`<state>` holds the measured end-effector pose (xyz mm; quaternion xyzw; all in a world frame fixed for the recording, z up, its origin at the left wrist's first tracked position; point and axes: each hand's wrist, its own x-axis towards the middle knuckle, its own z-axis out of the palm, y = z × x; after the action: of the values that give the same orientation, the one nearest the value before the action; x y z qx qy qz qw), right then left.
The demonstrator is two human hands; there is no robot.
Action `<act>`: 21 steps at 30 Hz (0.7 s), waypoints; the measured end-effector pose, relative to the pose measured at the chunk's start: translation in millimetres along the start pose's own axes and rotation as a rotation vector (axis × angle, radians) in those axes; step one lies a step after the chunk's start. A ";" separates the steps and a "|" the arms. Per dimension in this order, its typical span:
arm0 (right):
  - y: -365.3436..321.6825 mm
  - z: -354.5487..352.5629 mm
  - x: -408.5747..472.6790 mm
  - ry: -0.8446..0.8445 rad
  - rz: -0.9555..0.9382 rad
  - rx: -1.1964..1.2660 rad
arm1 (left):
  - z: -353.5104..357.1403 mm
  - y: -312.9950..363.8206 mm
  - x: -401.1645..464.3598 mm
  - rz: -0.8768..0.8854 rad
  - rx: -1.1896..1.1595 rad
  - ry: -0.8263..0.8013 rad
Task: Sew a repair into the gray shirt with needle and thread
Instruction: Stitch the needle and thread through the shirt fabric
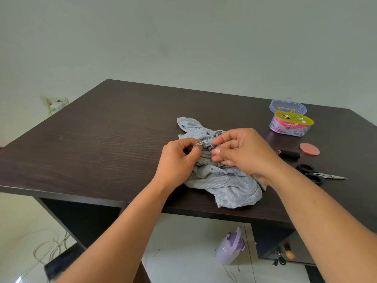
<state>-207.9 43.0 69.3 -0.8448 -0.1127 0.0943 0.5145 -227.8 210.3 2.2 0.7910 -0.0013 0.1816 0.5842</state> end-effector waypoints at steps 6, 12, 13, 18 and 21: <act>0.3 5.0 -2.3 0.021 -0.022 -0.012 | -0.1 1.5 -0.7 -0.001 -0.005 0.004; 1.3 5.8 -2.0 0.043 -0.010 0.022 | 0.2 3.1 -1.0 0.010 -0.012 0.005; 1.8 6.4 -1.8 0.047 -0.009 0.026 | 0.1 3.3 -1.0 0.010 -0.013 0.004; 4.6 7.9 -0.6 0.059 -0.002 0.044 | 0.4 3.2 -1.3 0.023 -0.036 -0.011; 4.5 7.9 0.3 0.061 -0.004 0.054 | 0.6 2.7 -0.7 0.023 -0.039 -0.010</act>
<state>-209.4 47.8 61.7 -0.8329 -0.0960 0.0703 0.5405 -228.9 208.7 4.4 0.7805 -0.0169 0.1841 0.5972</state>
